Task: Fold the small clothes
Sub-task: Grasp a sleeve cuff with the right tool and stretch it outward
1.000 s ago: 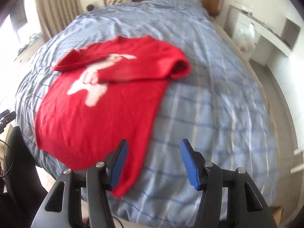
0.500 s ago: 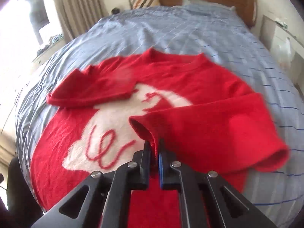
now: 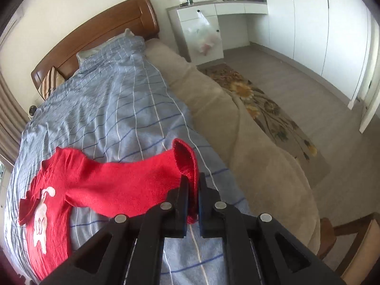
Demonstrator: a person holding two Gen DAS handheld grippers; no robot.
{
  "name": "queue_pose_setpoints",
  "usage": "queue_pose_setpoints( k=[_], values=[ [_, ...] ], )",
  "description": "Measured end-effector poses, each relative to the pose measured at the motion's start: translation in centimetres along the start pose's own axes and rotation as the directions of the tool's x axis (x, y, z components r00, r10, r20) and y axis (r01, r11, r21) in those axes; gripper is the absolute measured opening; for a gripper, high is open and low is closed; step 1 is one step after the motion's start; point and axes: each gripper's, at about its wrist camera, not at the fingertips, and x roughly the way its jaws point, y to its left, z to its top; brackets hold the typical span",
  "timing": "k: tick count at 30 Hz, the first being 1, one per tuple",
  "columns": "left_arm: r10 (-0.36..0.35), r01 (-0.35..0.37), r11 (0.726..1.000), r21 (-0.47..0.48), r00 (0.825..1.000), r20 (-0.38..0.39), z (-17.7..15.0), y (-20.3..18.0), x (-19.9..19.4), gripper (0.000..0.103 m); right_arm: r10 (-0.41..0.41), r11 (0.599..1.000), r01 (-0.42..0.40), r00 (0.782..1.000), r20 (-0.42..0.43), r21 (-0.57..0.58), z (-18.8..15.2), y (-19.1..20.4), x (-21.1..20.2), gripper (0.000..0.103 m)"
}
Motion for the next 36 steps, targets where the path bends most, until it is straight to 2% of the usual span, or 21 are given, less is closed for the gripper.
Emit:
queue_pose_setpoints(
  k=[3,6,8,13,16,20,22,25,28,30,32,34,35,36],
  values=[
    [0.008,-0.008,1.0,0.017,1.0,0.005,0.1,-0.5,-0.5,0.079,0.038,0.997,-0.035,0.999,-0.034,0.075,-1.1,-1.6,1.1,0.006],
    [0.03,-0.031,0.999,0.014,0.999,0.022,0.1,-0.1,-1.1,0.079,0.091,0.977,-0.085,0.996,-0.02,0.197,-1.9,-4.1,0.7,0.006],
    [0.044,-0.044,0.999,0.002,0.999,0.018,0.0,0.4,-0.9,0.079,0.097,0.966,-0.091,0.995,-0.014,0.241,-2.2,-5.2,0.6,0.006],
    [0.046,-0.046,0.999,-0.018,0.999,-0.028,-0.4,0.9,0.4,0.079,0.031,0.974,-0.005,0.994,-0.109,0.227,-3.5,-6.2,3.4,0.006],
    [0.052,-0.052,0.999,-0.01,0.998,-0.022,-0.6,0.9,0.2,0.079,-0.012,0.979,0.036,0.993,-0.117,0.201,-3.9,-6.5,4.1,0.005],
    [0.08,-0.08,0.997,0.017,0.997,-0.008,-0.4,1.3,-0.2,0.079,-0.019,0.983,0.047,0.988,-0.153,0.177,-4.2,-6.5,4.7,0.006],
    [0.101,-0.101,0.995,0.026,0.995,0.006,-0.1,1.8,-0.5,0.079,-0.026,0.984,0.052,0.989,-0.148,0.173,-4.2,-6.8,4.1,0.011],
    [0.132,-0.132,0.99,0.04,0.991,0.02,0.5,2.6,-0.5,0.079,-0.034,0.983,0.059,0.989,-0.144,0.174,-4.1,-7.5,3.0,0.012],
    [0.145,-0.146,0.987,0.069,0.989,0.024,1.3,2.7,-0.3,0.079,-0.092,0.981,0.105,0.992,-0.081,0.162,-3.4,-7.3,0.6,0.015],
    [0.14,-0.142,0.983,0.112,0.99,0.022,2.1,2.1,0.1,0.082,-0.082,0.989,0.085,0.996,-0.03,0.121,-3.0,-6.1,-1.0,0.016],
    [0.119,-0.121,0.977,0.174,0.993,0.022,3.2,1.0,0.5,0.087,0.008,0.996,-0.006,1.0,-0.024,0.086,-2.8,-4.5,-1.3,0.018],
    [0.091,-0.095,0.969,0.23,0.995,0.027,4.6,-0.2,0.9,0.088,0.073,0.996,-0.068,0.994,-0.075,0.061,-3.4,-3.2,-0.2,0.029],
    [0.081,-0.088,0.964,0.249,0.996,0.036,5.5,-0.7,0.9,0.088,0.077,0.996,-0.072,0.991,-0.108,0.053,-4.0,-2.8,0.7,0.034],
    [0.066,-0.077,0.961,0.265,0.997,0.051,6.5,-1.0,0.8,0.088,0.068,0.997,-0.061,0.989,-0.135,0.052,-4.7,-2.7,1.6,0.034]
  ],
)
